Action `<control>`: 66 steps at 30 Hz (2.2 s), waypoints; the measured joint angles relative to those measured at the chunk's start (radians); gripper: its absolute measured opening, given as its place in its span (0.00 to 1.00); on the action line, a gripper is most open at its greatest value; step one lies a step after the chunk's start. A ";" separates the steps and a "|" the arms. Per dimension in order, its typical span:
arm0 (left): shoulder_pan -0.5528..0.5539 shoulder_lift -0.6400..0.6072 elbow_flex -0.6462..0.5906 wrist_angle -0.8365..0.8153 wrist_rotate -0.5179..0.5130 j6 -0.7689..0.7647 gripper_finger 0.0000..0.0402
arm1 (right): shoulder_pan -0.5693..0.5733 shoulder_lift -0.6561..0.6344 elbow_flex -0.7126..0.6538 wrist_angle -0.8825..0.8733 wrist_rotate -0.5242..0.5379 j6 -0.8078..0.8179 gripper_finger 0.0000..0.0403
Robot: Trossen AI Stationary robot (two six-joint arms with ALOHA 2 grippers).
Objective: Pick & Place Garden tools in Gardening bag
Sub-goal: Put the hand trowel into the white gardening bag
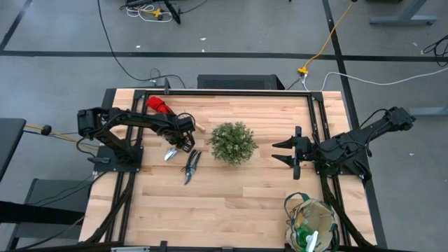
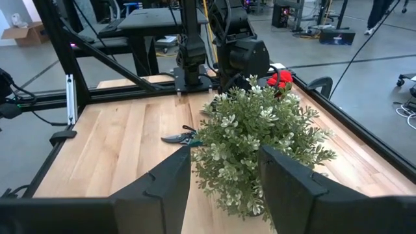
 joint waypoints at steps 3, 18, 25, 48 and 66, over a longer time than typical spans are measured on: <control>0.000 0.000 0.000 0.000 0.001 0.000 0.21 | 0.000 0.000 0.000 0.000 0.000 0.000 0.45; 0.000 -0.051 0.001 -0.012 0.069 0.024 0.19 | 0.000 0.000 0.000 0.005 0.000 -0.001 0.45; 0.000 -0.139 0.001 -0.036 0.089 0.023 0.19 | 0.000 0.000 0.000 0.005 0.000 -0.001 0.45; 0.000 -0.349 0.235 -0.027 0.104 0.177 0.19 | 0.000 0.000 0.000 0.121 0.025 -0.031 0.45; 0.000 -0.339 0.504 0.079 0.193 0.386 0.19 | -0.038 0.000 0.000 0.263 0.020 -0.054 0.59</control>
